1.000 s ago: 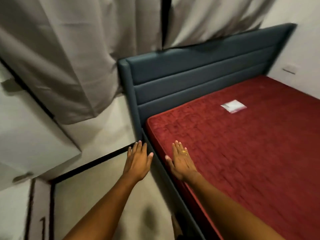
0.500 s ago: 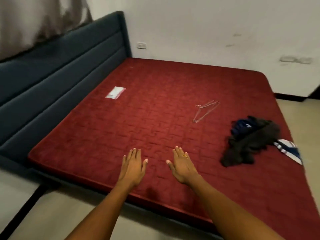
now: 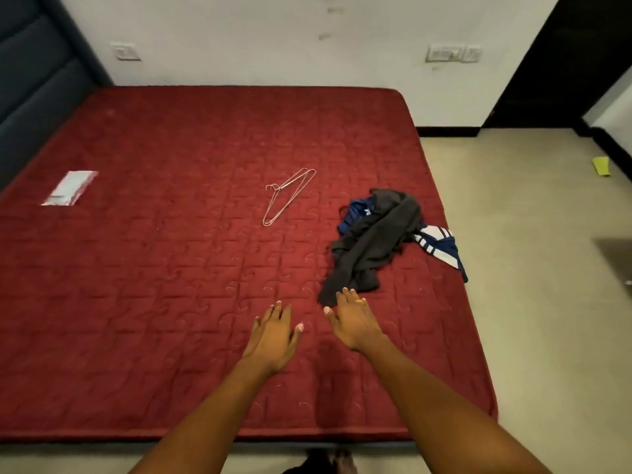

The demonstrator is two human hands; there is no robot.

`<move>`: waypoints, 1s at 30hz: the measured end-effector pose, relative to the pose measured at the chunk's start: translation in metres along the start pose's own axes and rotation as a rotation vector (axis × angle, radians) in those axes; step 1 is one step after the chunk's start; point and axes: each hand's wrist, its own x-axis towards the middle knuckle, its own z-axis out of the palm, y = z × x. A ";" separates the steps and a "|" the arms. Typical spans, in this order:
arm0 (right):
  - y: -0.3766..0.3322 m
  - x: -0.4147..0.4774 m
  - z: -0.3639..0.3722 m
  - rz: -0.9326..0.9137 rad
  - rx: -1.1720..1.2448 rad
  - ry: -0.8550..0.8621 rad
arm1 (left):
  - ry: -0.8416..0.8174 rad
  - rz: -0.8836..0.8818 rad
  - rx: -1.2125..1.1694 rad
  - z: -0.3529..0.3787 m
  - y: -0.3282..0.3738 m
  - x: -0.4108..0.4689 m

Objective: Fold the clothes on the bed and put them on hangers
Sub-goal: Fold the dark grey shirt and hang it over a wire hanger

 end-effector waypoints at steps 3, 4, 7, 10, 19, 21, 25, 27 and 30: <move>0.027 0.009 0.007 0.071 0.018 -0.008 | -0.082 0.045 0.008 0.015 0.013 0.041; 0.040 0.014 0.010 0.094 0.011 -0.014 | -0.105 0.053 0.010 0.024 0.019 0.060; 0.075 0.030 0.024 0.147 -0.003 -0.101 | -0.167 0.069 -0.027 0.049 0.025 0.103; 0.111 0.063 0.037 0.244 0.035 -0.167 | -0.196 0.051 -0.063 0.077 0.028 0.133; 0.179 0.219 0.098 0.437 0.460 -0.069 | -0.177 -0.082 -0.160 0.141 0.002 0.158; 0.168 0.220 0.076 0.414 0.486 -0.116 | -0.161 -0.079 -0.151 0.135 0.000 0.151; 0.149 0.197 0.008 0.401 0.622 0.155 | -0.071 -0.108 -0.188 0.086 0.008 0.138; 0.128 0.185 -0.037 0.354 0.714 0.267 | -0.019 -0.109 -0.231 0.051 0.016 0.137; 0.087 0.174 -0.117 0.165 0.798 0.339 | 0.114 -0.067 -0.313 -0.020 0.040 0.135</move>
